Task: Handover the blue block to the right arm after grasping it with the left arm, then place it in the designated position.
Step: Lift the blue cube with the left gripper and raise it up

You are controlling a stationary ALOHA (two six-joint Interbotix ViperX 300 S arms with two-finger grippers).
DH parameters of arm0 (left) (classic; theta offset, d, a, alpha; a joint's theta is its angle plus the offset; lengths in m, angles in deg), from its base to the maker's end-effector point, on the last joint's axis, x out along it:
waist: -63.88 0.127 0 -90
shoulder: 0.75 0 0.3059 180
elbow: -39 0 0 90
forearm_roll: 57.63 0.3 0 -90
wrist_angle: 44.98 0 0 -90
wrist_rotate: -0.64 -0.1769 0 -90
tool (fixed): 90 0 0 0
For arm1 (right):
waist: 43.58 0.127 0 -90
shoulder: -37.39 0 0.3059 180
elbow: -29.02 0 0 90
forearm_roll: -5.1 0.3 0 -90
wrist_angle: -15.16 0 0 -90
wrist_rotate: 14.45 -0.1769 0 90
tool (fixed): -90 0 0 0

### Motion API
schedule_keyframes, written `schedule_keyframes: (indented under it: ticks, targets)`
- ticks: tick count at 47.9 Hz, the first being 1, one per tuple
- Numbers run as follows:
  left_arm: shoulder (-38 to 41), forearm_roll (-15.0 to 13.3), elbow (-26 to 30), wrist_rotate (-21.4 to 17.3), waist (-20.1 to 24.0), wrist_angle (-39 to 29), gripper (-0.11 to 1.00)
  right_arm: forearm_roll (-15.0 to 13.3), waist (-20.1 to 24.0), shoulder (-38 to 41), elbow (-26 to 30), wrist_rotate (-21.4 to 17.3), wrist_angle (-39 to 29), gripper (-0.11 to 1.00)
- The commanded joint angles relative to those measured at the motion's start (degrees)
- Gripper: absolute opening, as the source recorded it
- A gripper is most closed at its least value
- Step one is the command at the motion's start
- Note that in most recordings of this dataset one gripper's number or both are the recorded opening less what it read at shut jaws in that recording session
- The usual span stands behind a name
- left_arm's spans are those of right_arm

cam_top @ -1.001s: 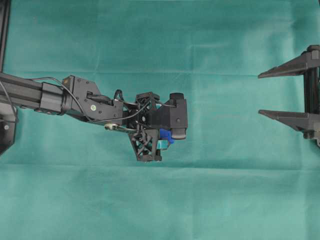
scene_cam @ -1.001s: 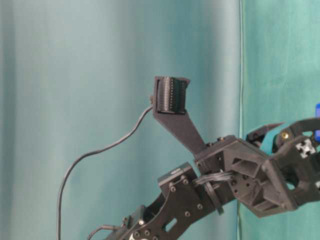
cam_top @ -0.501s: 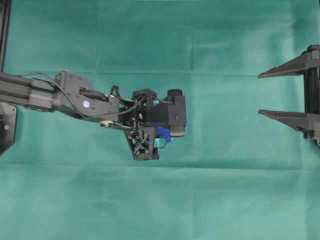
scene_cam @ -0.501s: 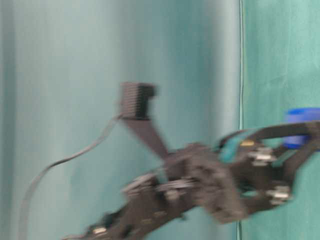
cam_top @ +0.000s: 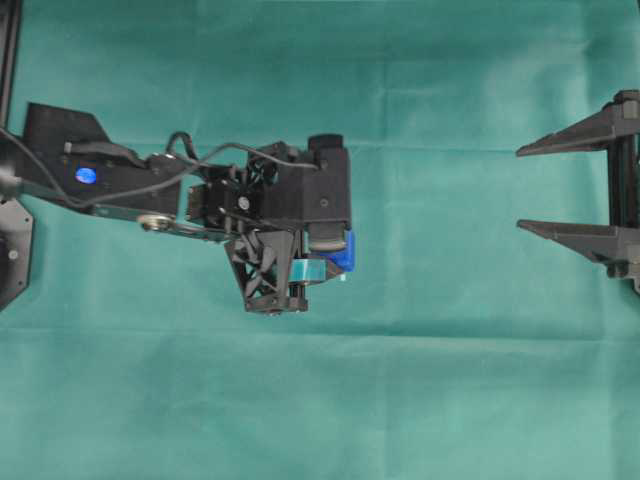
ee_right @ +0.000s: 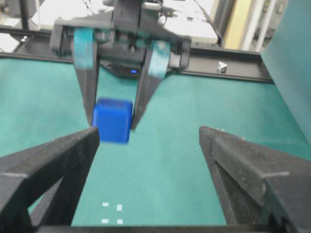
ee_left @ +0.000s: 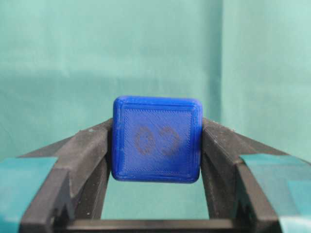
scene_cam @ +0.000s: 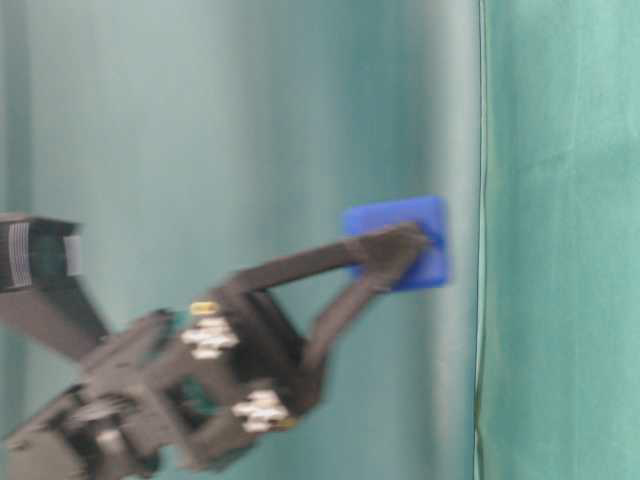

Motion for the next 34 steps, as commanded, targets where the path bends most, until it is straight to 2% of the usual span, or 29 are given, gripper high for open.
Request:
schedule_keyframes:
  ticks: [1,15,34]
  targets:
    - [-3.78,0.35,2.55,-0.09,-0.44,-0.97,0.47,-0.09,0.00,0.35,1.41,0.09,0.18,0.95]
    - [-8.79,0.53,3.87,-1.58,-0.62,-2.46,0.47,-0.09,0.00,0.35,1.41,0.09,0.18,0.95]
    - [-9.67,0.53,3.52,-1.93,-0.44,-2.29,0.47,-0.09,-0.09,0.35,1.41,0.09,0.26,0.94]
